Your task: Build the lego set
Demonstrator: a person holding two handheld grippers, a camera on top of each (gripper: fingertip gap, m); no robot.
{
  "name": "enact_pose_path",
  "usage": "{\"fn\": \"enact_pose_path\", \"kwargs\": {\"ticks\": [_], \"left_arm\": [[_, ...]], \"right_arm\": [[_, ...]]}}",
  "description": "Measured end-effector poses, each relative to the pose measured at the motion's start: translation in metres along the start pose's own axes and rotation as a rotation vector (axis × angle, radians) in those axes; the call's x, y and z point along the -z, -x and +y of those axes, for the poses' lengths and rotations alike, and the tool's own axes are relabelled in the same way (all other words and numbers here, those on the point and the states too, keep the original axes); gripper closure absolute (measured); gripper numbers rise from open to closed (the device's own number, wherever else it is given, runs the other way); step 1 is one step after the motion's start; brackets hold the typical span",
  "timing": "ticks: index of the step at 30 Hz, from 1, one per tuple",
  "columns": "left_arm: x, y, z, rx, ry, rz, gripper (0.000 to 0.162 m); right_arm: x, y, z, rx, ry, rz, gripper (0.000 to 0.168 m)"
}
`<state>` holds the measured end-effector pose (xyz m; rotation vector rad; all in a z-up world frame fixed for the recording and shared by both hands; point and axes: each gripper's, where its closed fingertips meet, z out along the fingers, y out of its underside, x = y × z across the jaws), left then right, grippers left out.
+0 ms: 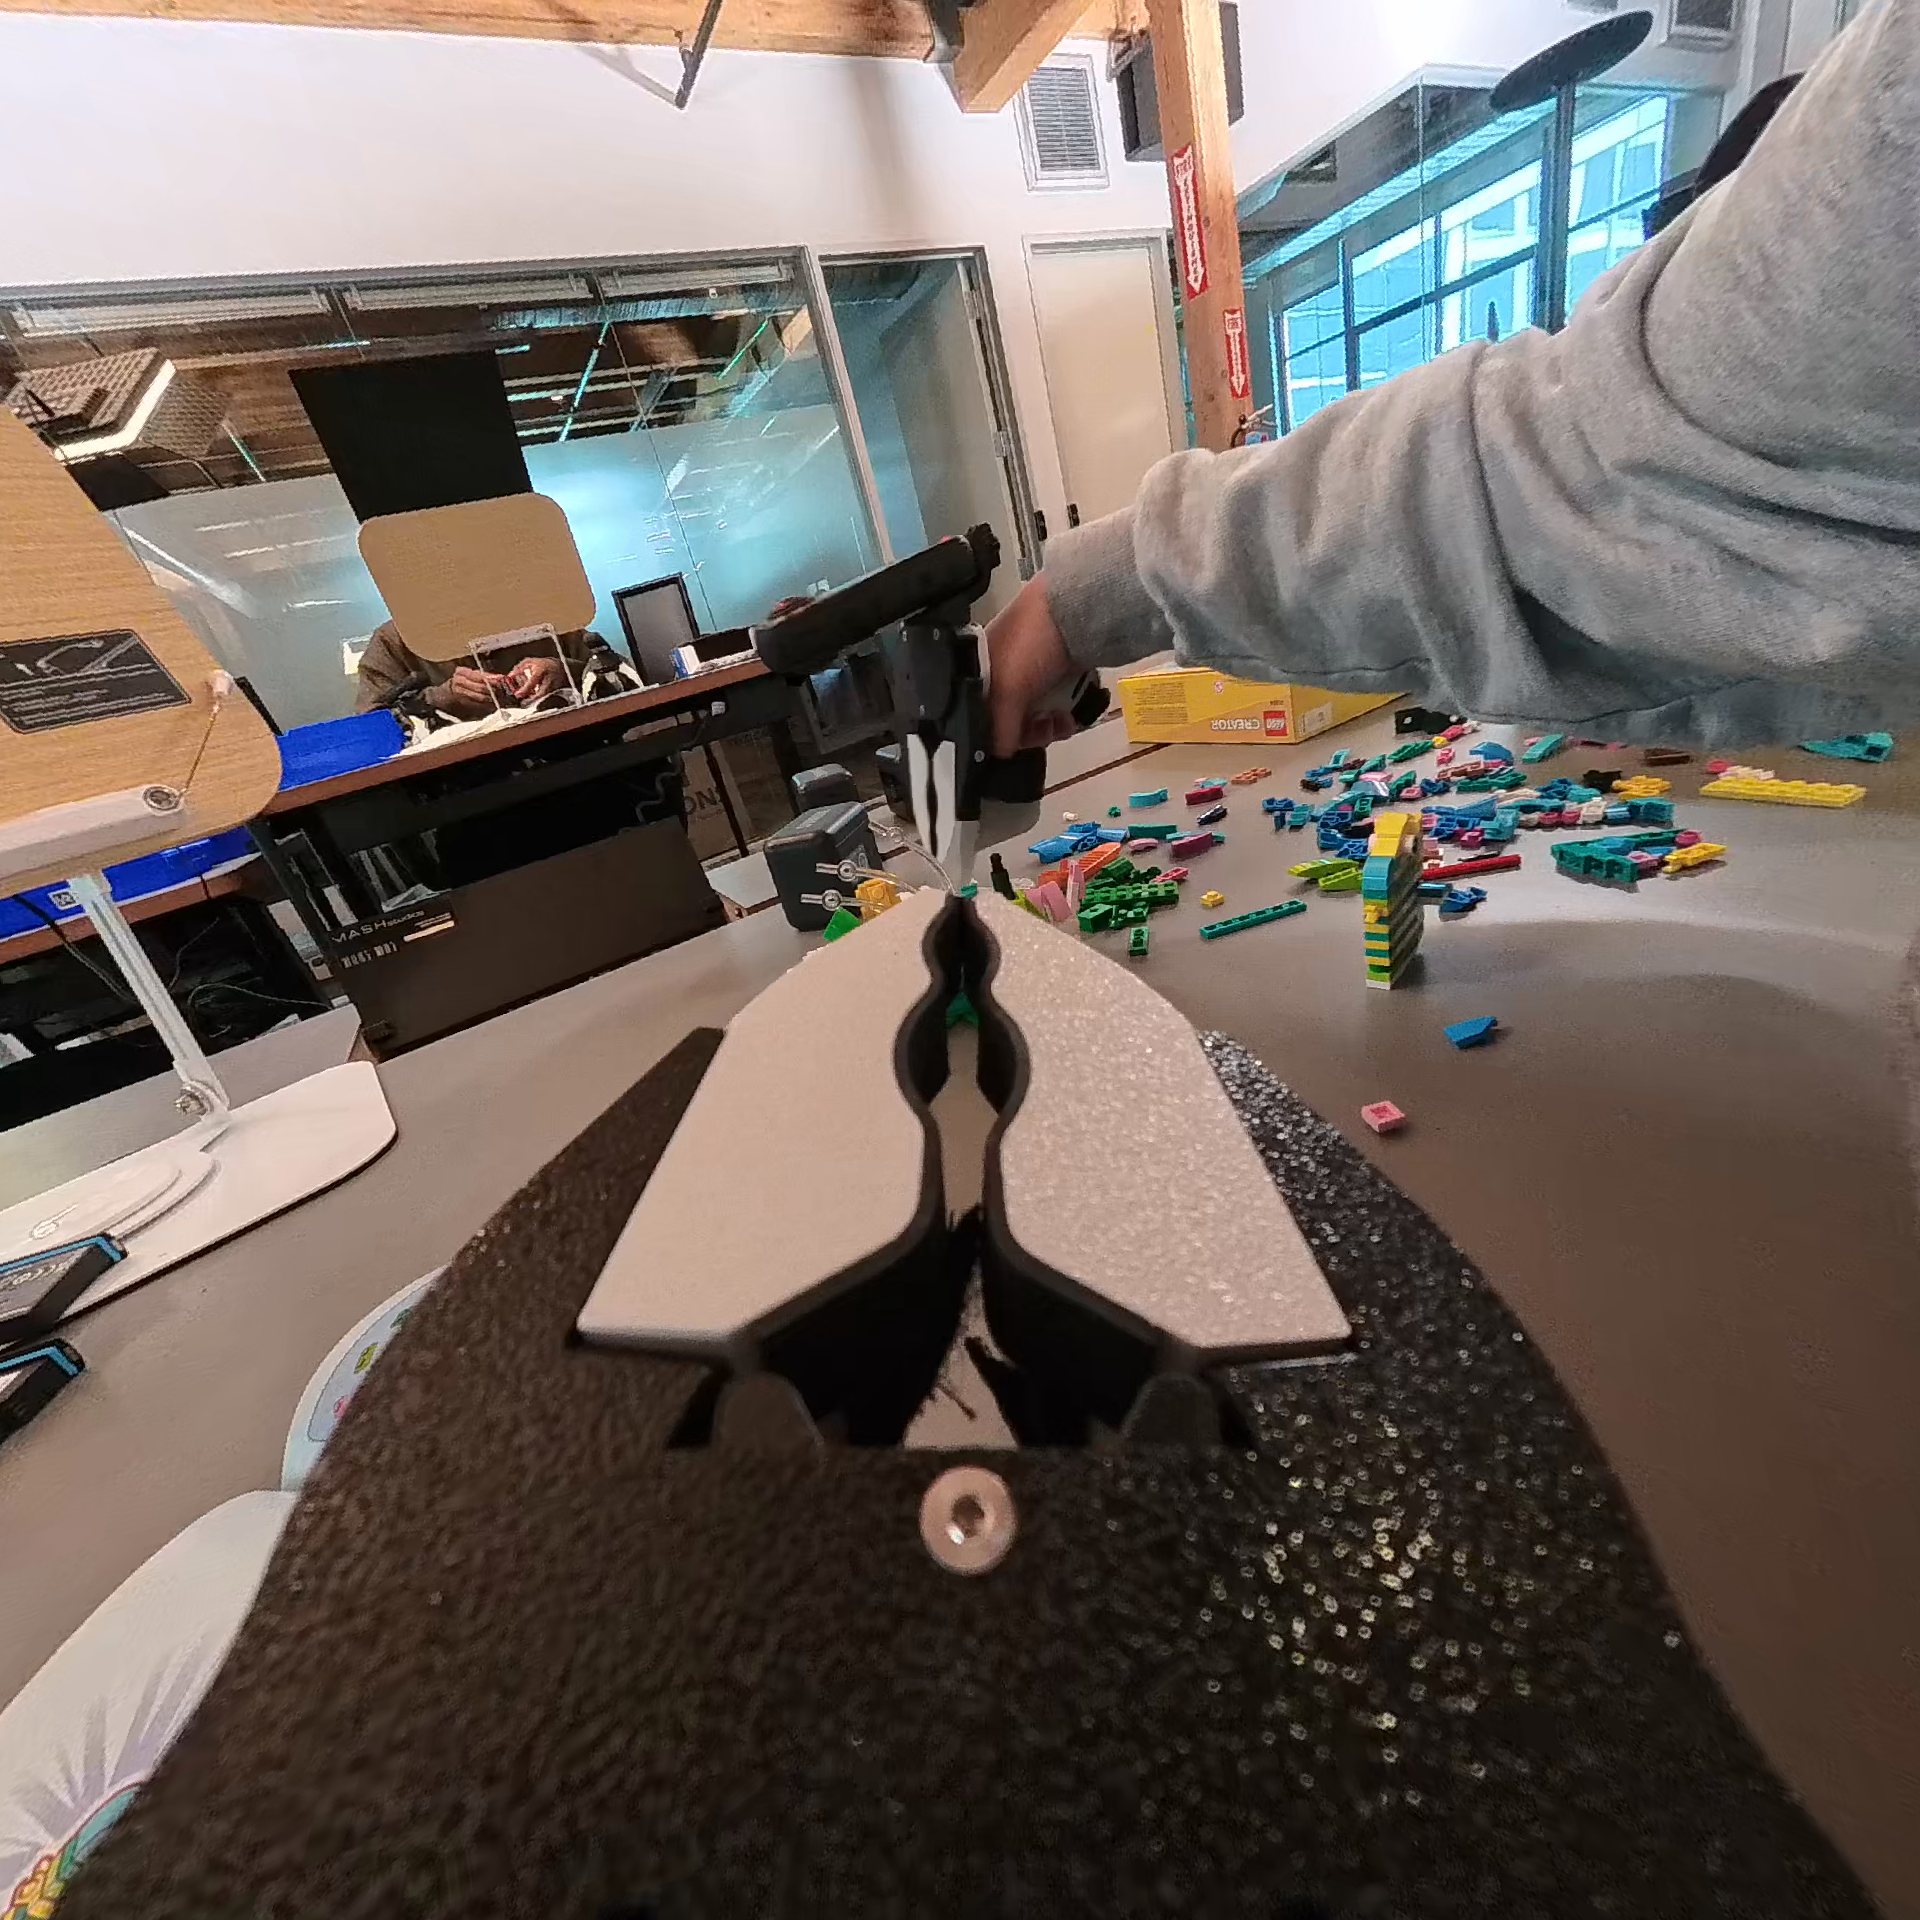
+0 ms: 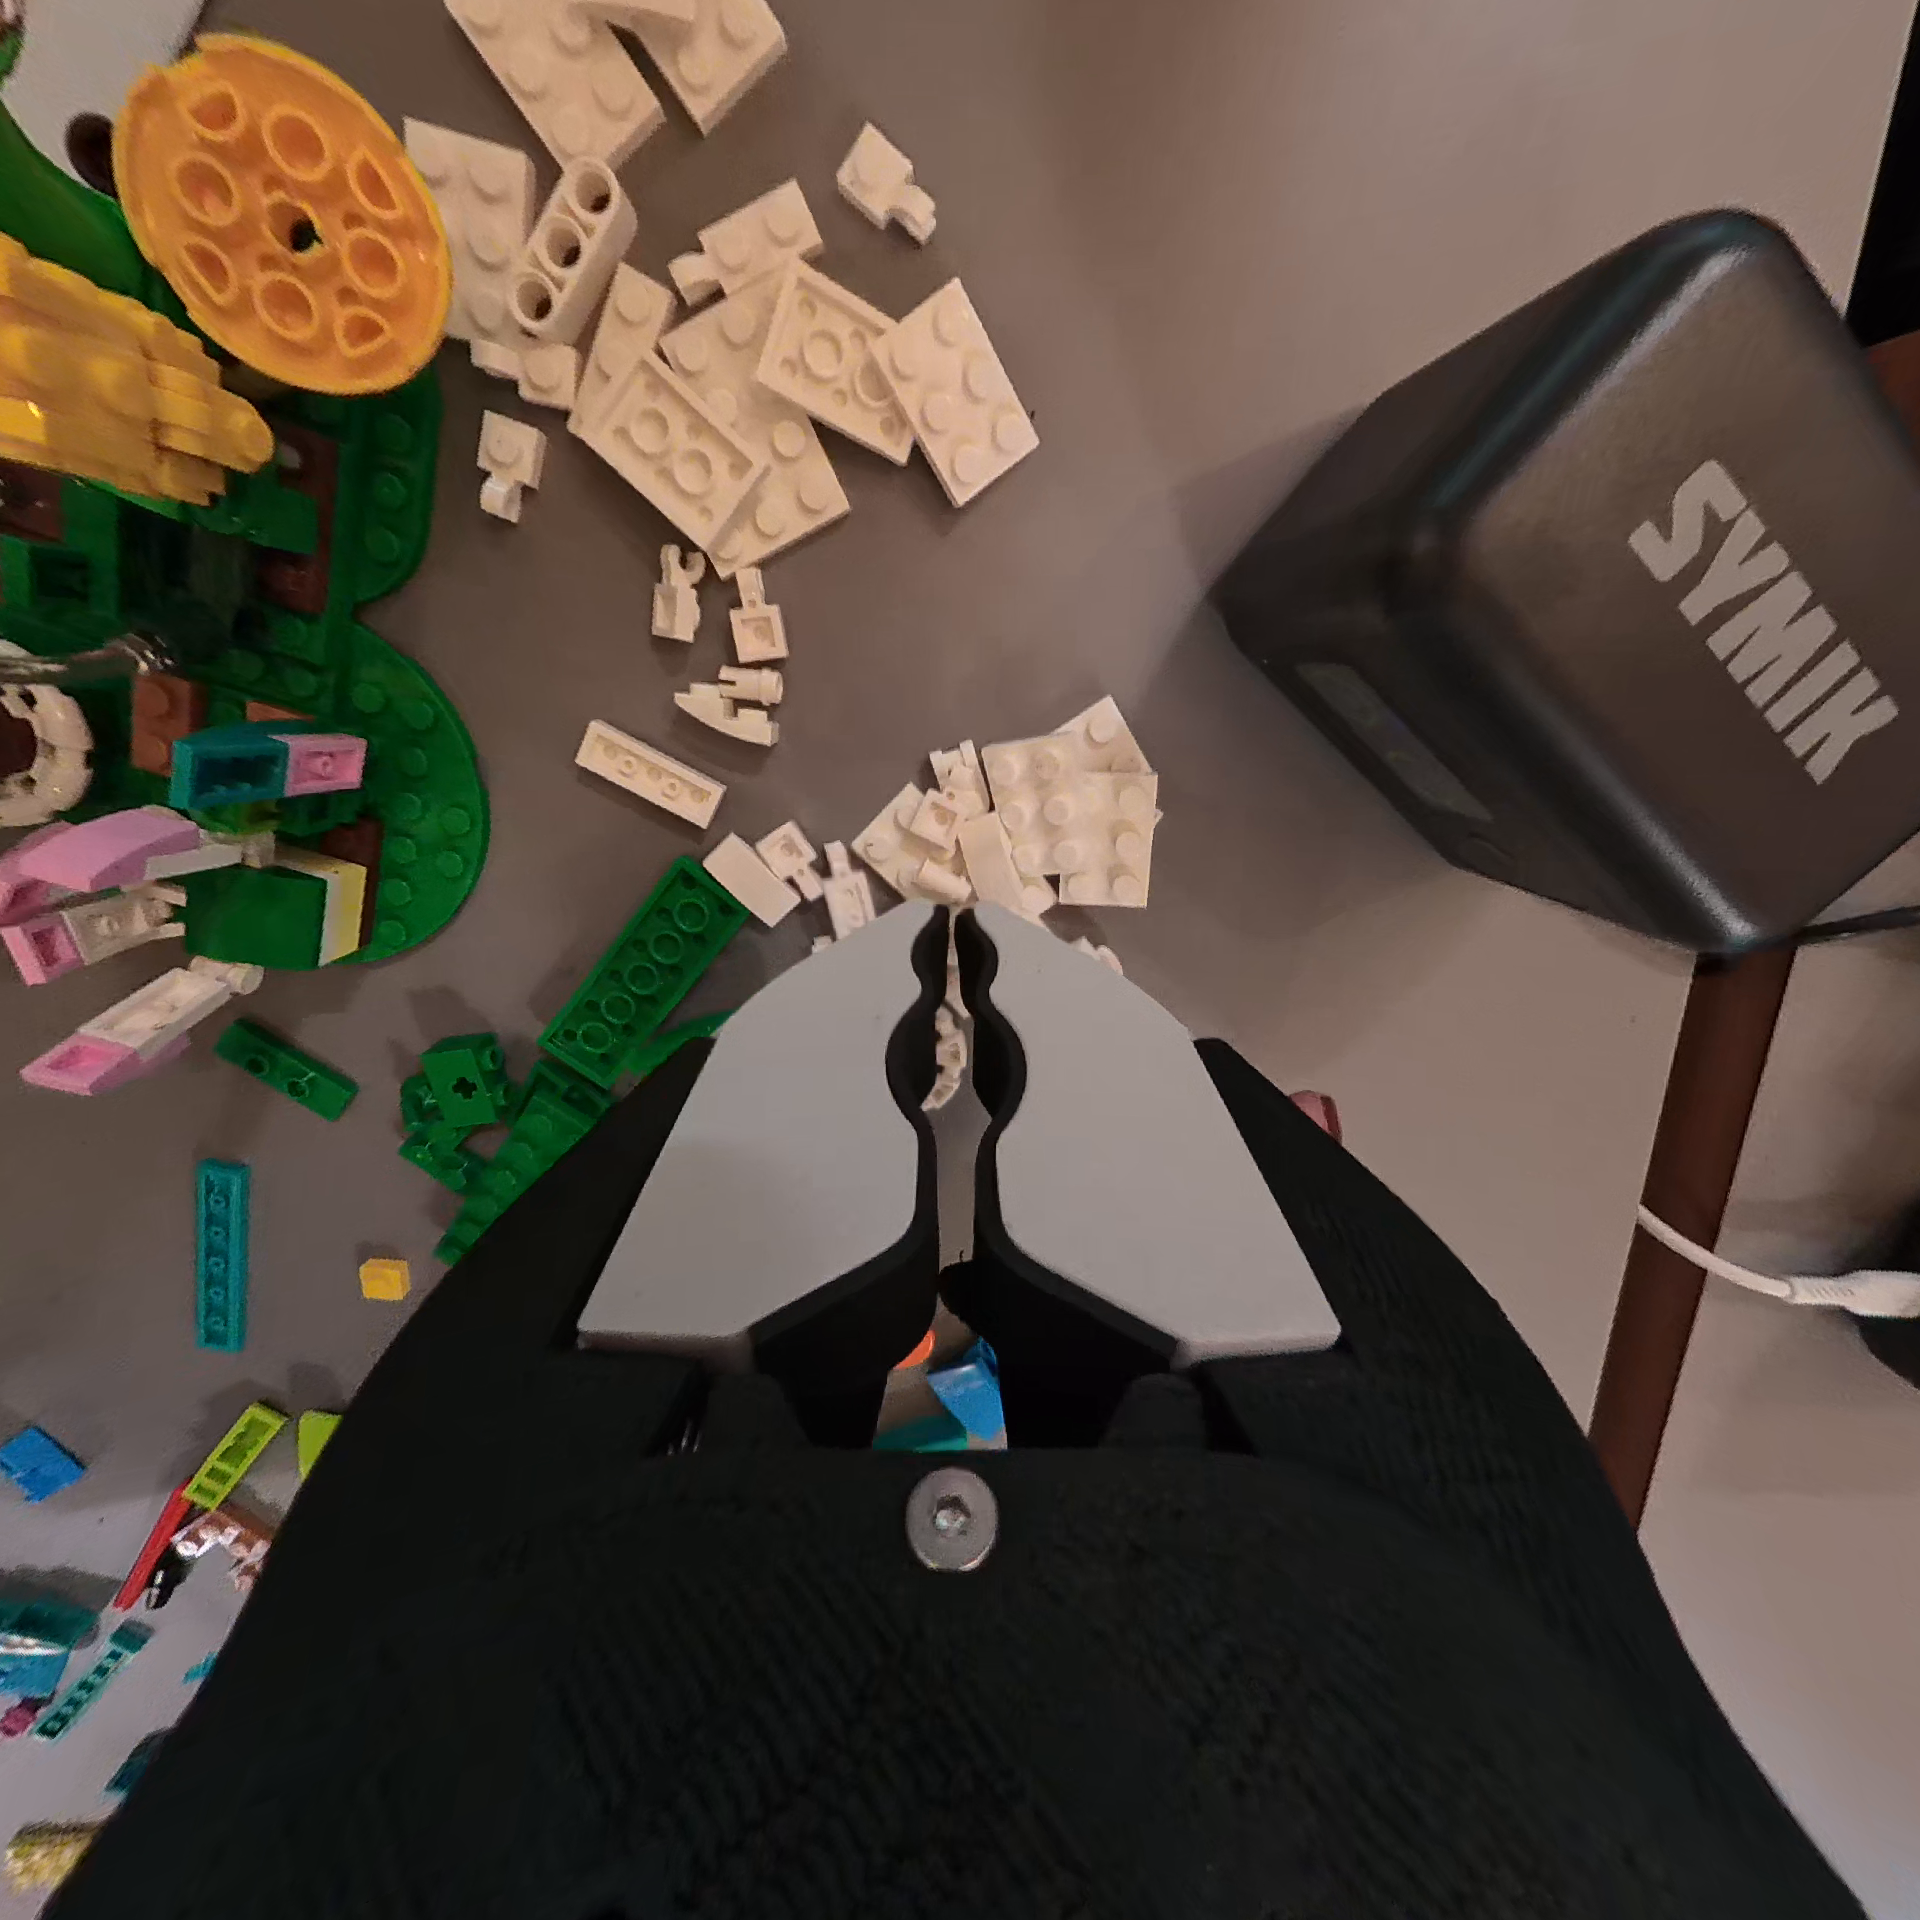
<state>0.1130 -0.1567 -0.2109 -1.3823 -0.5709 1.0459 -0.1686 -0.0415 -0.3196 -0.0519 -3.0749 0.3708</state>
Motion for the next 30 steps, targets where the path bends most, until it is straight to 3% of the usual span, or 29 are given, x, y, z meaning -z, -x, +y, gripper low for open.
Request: {"fn": "enact_pose_path", "kwargs": {"ticks": [10, 16, 19, 23, 27, 30], "left_arm": [[0.001, 0.001, 0.000, 0.011, -0.005, -0.003, 0.162], [0.002, 0.004, -0.002, 0.035, -0.022, -0.005, 0.162], [0.004, 0.008, -0.004, 0.065, -0.038, -0.009, 0.162], [0.004, 0.012, -0.004, 0.071, -0.039, -0.027, 0.162], [0.003, 0.012, -0.003, 0.045, -0.027, -0.044, 0.162], [0.003, 0.012, -0.002, 0.033, -0.023, -0.055, 0.162]], "right_arm": [[0.024, -0.005, 0.006, -0.042, -0.069, 0.065, 0.158], [0.072, -0.009, 0.036, -0.134, -0.192, 0.311, 0.147], [0.097, 0.008, 0.072, -0.219, -0.280, 0.408, 0.147], [0.119, 0.036, 0.153, -0.403, -0.272, 0.543, 0.147], [0.120, 0.075, 0.225, -0.544, -0.222, 0.608, 0.149], [0.121, 0.097, 0.259, -0.618, -0.214, 0.659, 0.149]]}}
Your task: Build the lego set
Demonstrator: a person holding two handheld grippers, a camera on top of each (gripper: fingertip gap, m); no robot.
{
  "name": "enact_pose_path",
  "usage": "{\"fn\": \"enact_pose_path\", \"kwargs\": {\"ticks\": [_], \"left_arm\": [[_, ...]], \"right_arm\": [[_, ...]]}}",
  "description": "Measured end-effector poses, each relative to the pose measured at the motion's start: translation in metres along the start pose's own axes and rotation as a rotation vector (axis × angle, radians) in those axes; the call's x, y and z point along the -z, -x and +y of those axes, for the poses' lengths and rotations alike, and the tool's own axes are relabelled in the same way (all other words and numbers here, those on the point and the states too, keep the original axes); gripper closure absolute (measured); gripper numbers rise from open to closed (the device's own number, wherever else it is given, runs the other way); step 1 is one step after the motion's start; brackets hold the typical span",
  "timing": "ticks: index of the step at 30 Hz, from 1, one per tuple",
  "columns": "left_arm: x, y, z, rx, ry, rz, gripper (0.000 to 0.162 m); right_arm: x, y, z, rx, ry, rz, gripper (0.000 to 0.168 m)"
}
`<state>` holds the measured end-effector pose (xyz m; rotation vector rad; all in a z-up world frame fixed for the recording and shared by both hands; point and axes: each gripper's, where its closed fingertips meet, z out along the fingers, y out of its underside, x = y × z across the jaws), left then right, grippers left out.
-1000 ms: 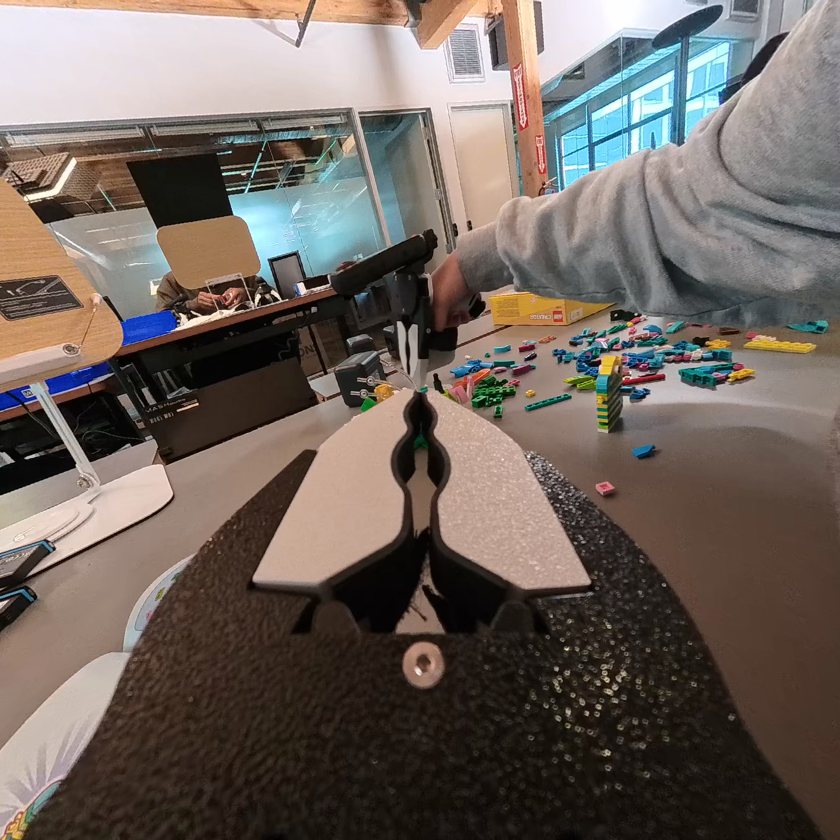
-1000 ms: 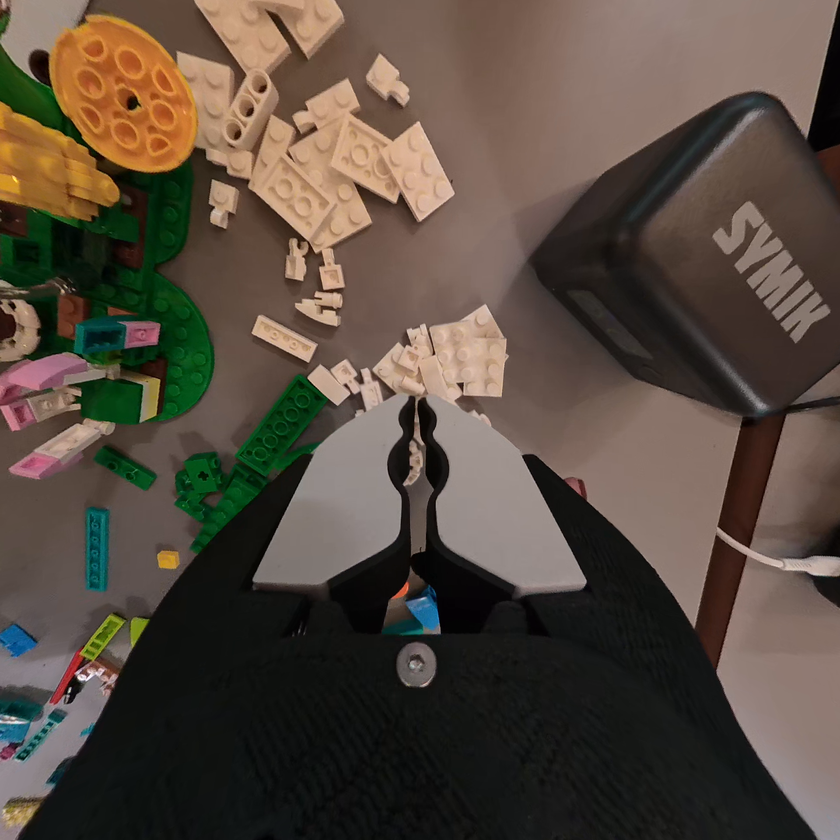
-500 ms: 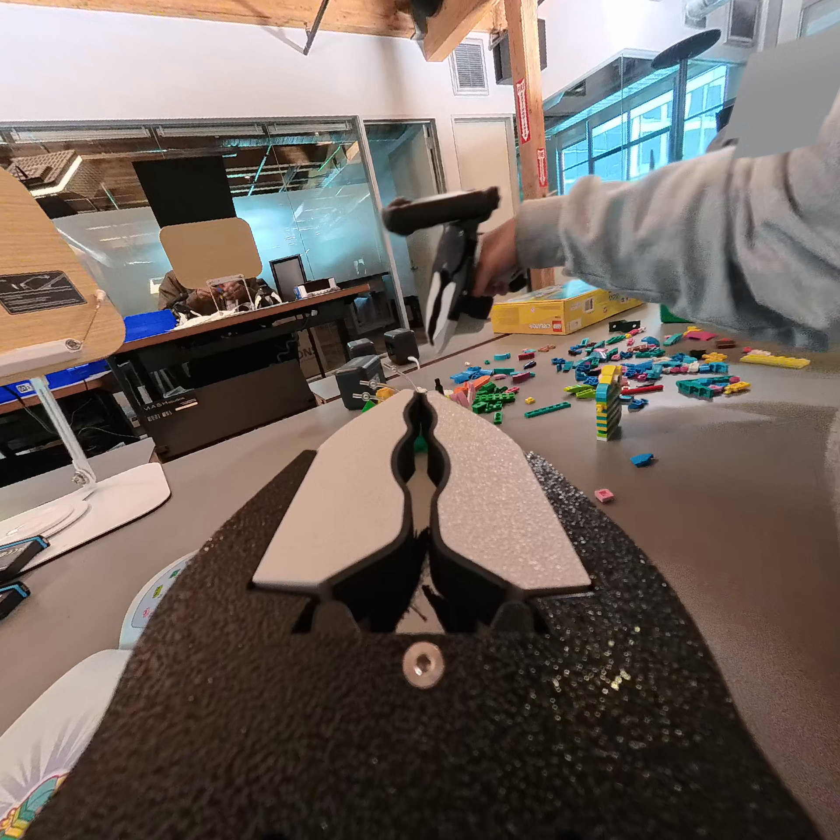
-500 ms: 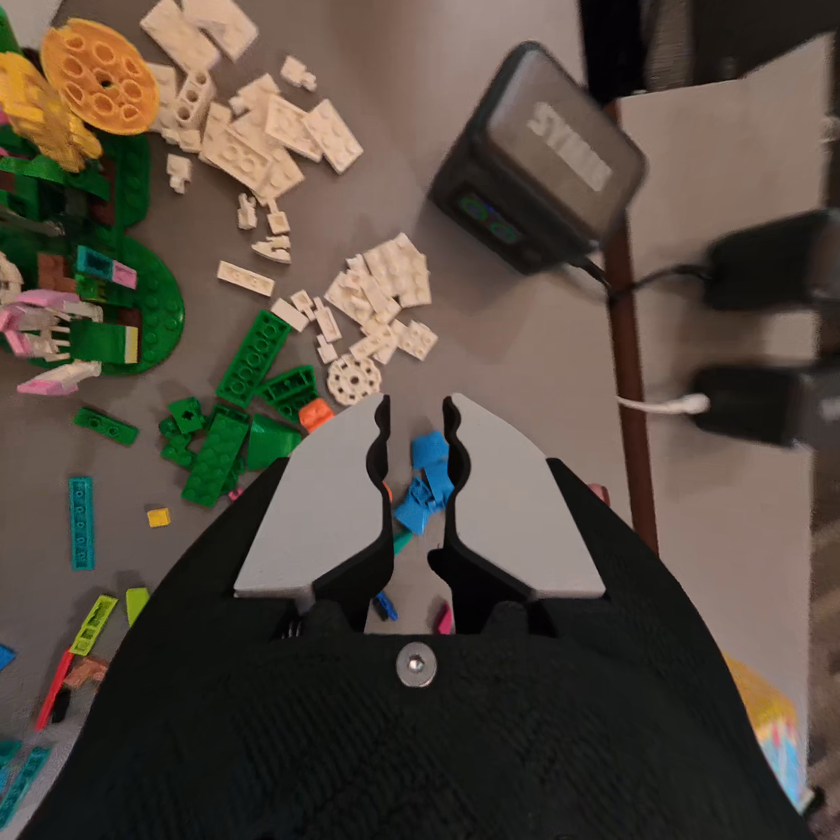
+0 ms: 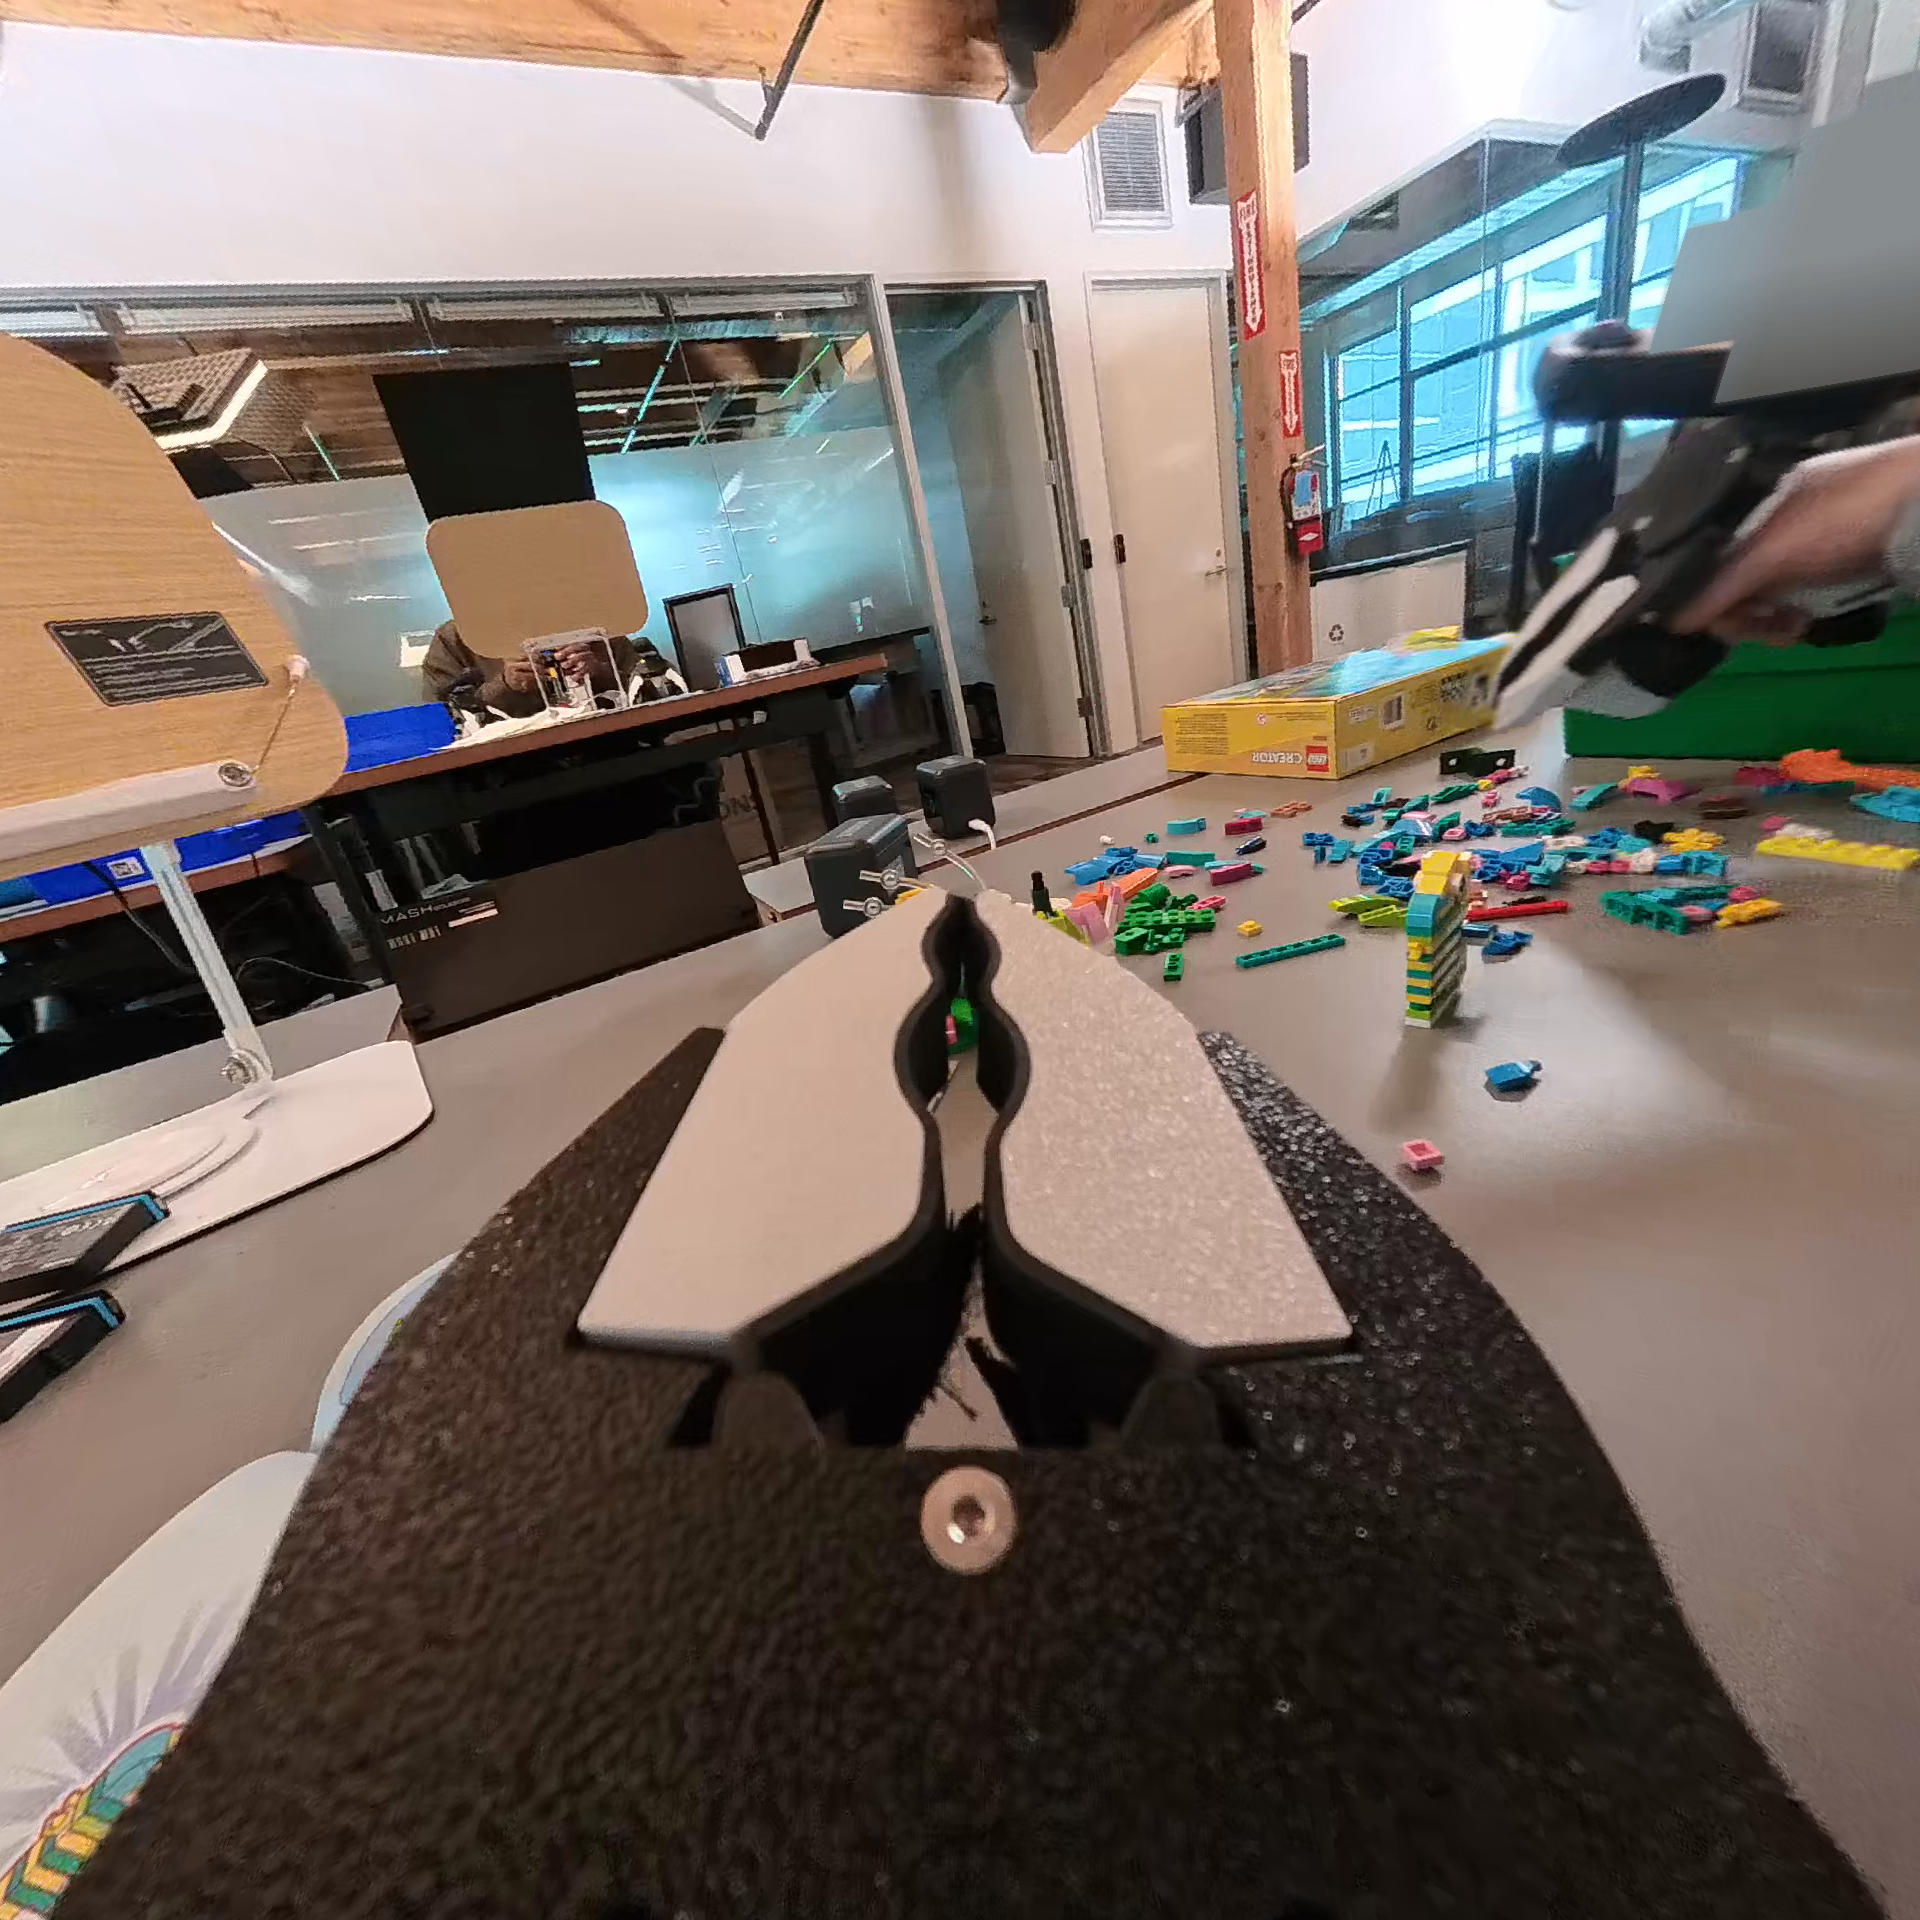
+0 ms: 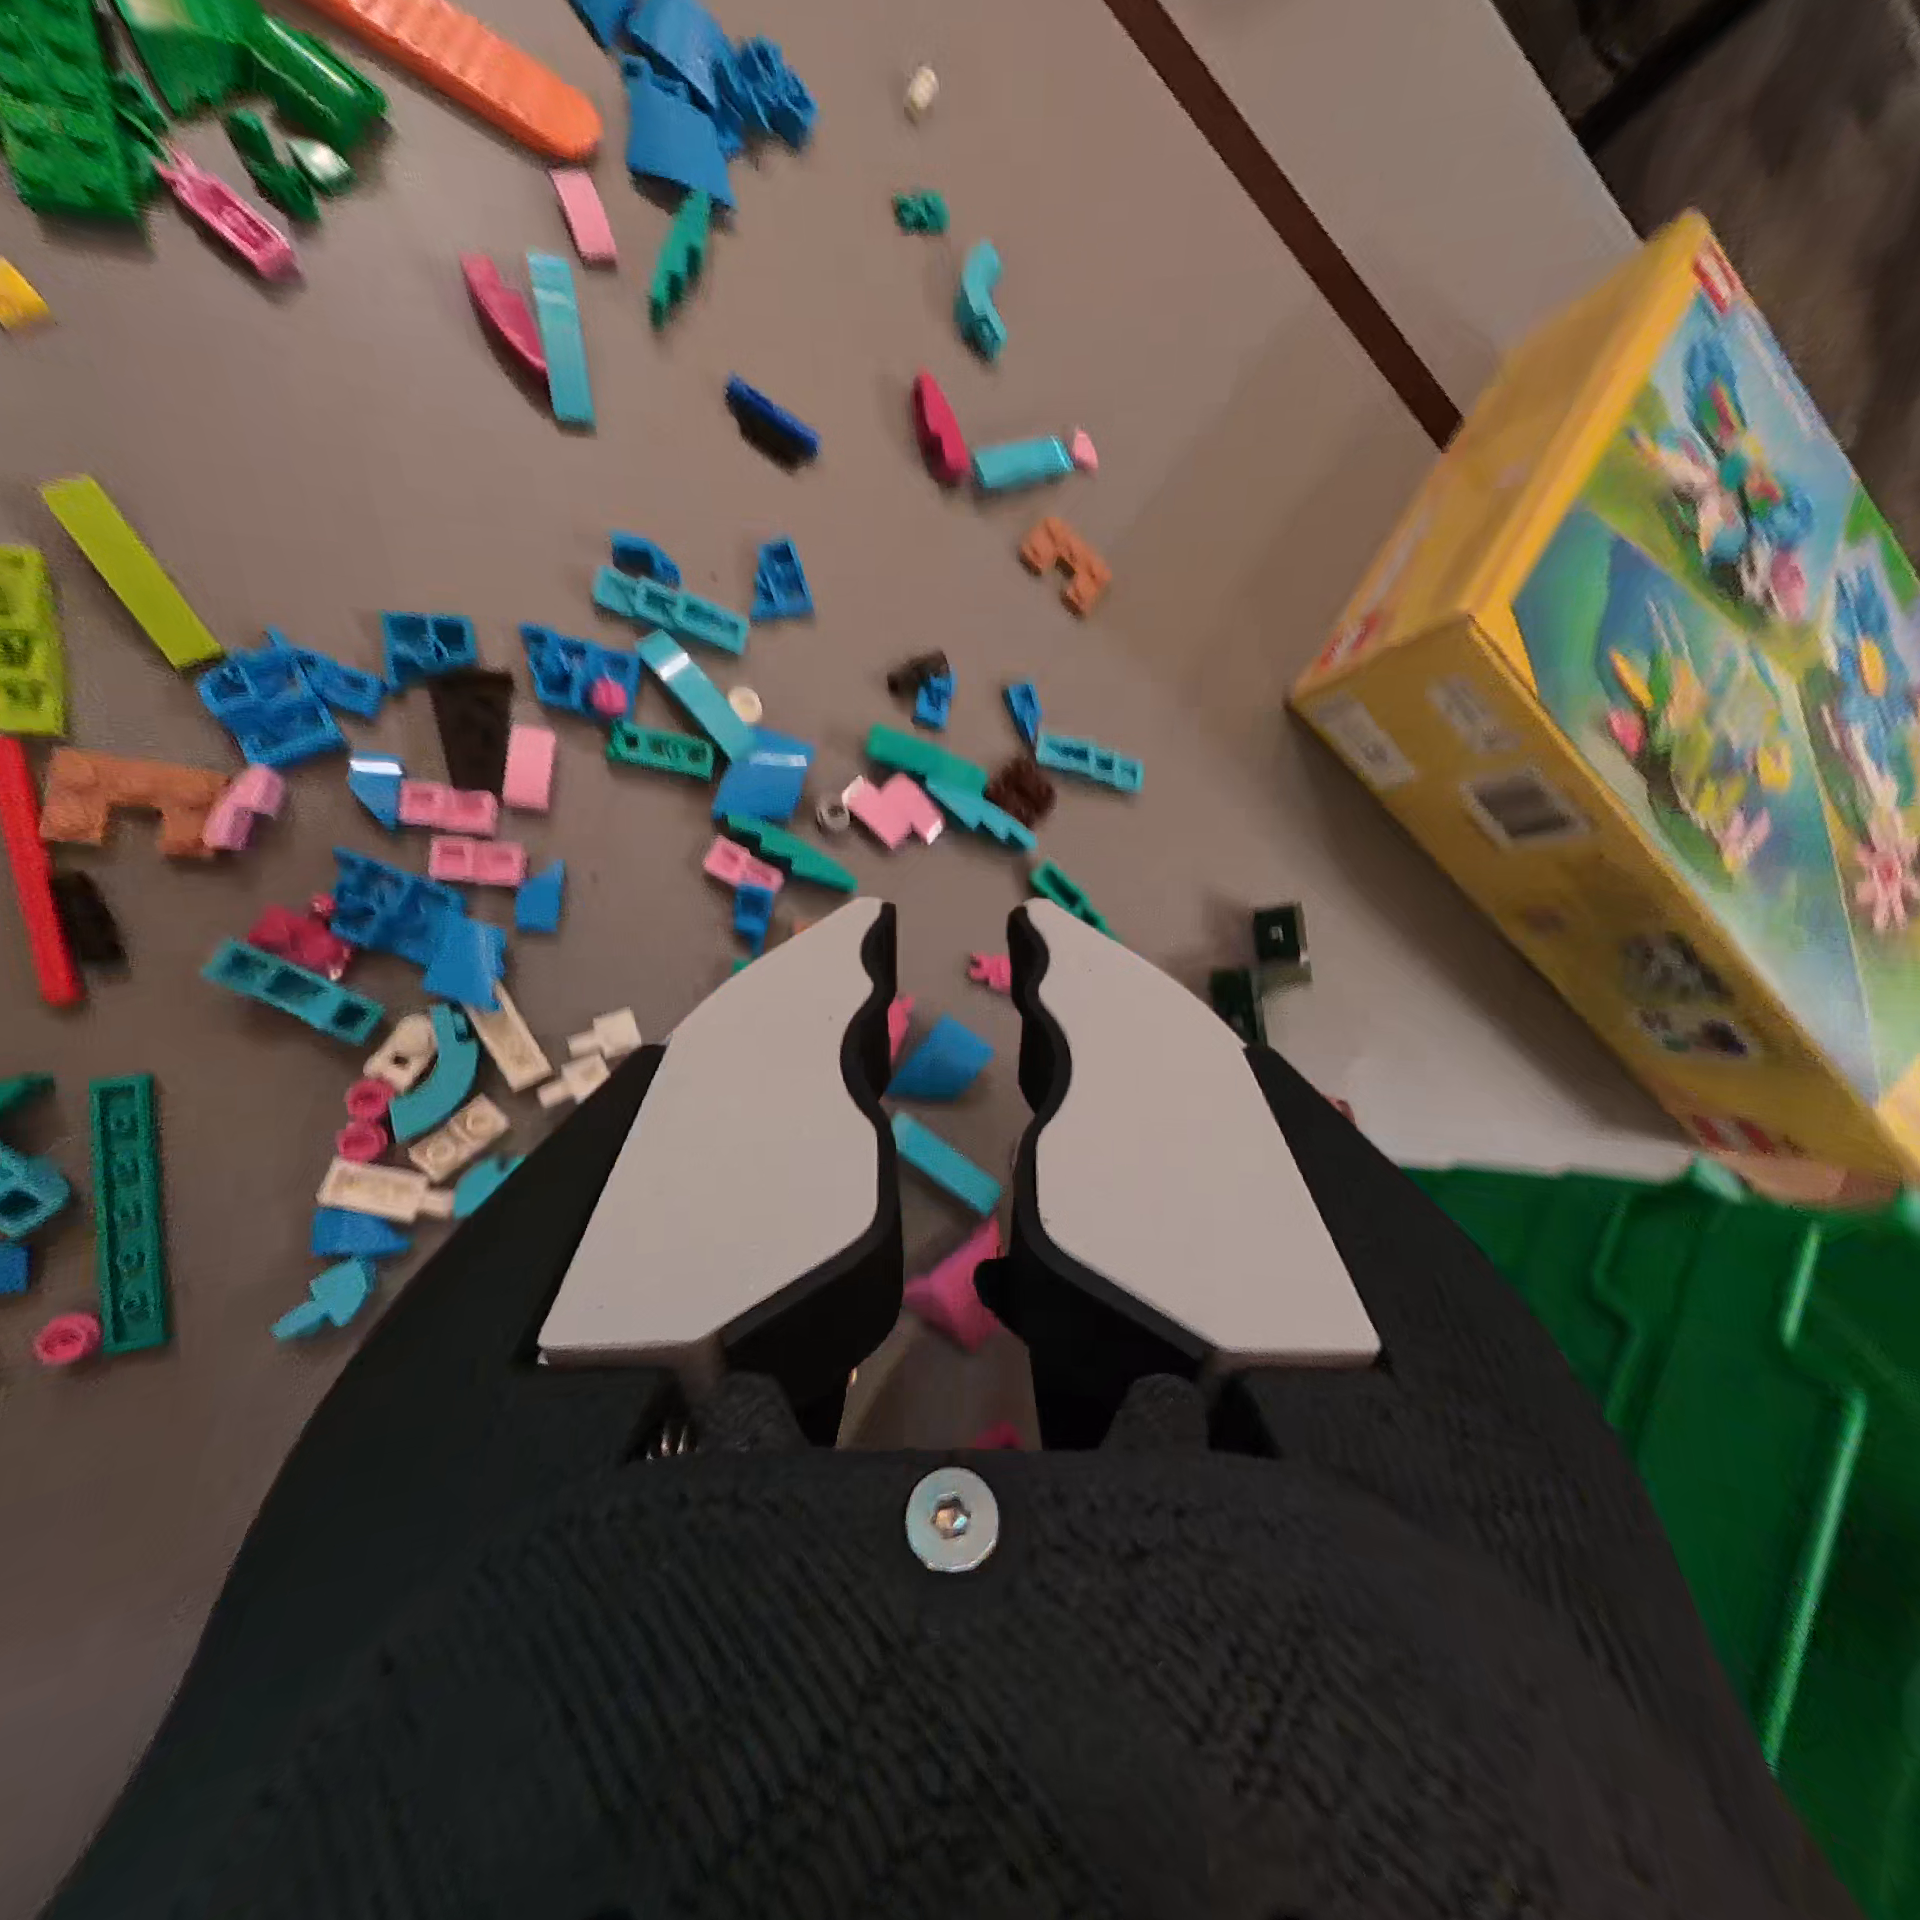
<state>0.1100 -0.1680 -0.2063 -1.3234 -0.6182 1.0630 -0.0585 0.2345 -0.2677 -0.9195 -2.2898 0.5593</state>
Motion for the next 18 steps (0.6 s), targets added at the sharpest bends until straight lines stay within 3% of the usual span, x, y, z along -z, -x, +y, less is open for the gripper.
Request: {"fn": "enact_pose_path", "kwargs": {"ticks": [3, 12, 18], "left_arm": [[0.000, 0.001, 0.000, 0.001, 0.001, -0.009, 0.162], [0.003, 0.011, -0.004, 0.056, -0.031, -0.037, 0.162], [0.007, 0.017, -0.007, 0.097, -0.066, -0.055, 0.162]], "right_arm": [[0.013, -0.008, 0.009, -0.070, -0.120, 0.102, 0.150], [0.069, -0.074, 0.000, -0.329, -0.598, 0.633, 0.151], [0.094, -0.082, 0.000, -0.436, -0.782, 0.691, 0.158]]}}
